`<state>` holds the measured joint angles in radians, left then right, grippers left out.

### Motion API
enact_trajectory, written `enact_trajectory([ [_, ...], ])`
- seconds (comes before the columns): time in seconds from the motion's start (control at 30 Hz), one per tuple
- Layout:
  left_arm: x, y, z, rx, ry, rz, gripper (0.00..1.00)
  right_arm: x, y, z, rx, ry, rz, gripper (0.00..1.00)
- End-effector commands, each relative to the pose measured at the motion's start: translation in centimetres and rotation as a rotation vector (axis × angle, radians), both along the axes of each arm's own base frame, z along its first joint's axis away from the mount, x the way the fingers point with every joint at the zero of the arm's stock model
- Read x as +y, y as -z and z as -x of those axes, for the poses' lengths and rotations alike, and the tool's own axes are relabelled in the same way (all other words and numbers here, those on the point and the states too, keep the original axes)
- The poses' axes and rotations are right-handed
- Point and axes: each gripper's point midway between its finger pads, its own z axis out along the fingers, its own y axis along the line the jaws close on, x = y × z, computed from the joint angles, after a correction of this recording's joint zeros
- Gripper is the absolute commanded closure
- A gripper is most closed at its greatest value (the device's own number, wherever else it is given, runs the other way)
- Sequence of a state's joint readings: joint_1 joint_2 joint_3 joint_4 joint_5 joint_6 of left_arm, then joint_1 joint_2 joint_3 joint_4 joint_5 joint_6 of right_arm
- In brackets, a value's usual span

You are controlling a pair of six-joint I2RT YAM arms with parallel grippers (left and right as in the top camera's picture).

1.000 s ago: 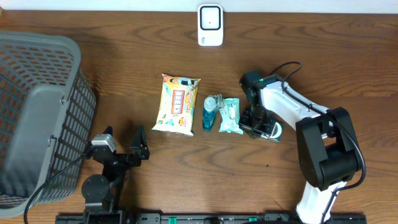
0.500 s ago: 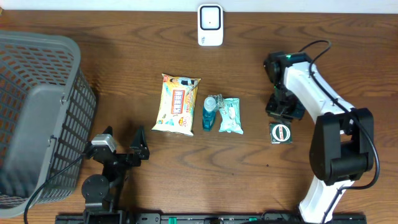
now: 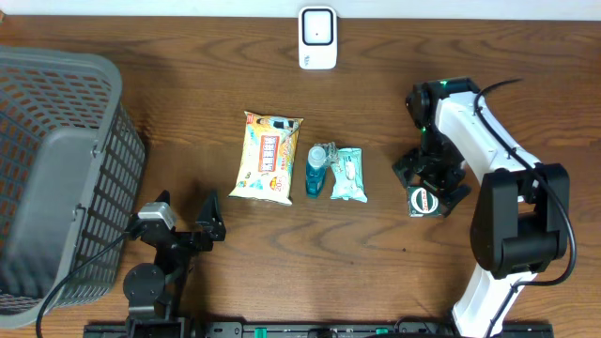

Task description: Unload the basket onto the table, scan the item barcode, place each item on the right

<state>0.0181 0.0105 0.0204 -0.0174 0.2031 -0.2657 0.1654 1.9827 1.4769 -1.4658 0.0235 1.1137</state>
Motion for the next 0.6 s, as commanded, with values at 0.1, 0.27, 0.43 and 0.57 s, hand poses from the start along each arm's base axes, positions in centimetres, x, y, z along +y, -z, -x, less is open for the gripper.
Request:
enact_trajectory([
  [0.1,-0.1,1.4,0.1,0.042,0.010,0.004,0.02,1.4,-0.6,-0.3,-0.042,0.504,0.122,0.01],
  [0.27,-0.1,1.4,0.1,0.042,0.010,0.004,0.02,2.3,0.2,-2.0,-0.141,0.508,0.141,0.01],
  [0.43,-0.1,1.4,0.1,0.042,0.010,0.004,0.02,1.7,0.2,-2.1,-0.183,0.486,0.218,0.01],
  [0.57,-0.1,1.4,0.1,0.042,0.010,0.004,0.02,1.4,0.2,-1.9,-0.179,0.477,0.239,0.01],
])
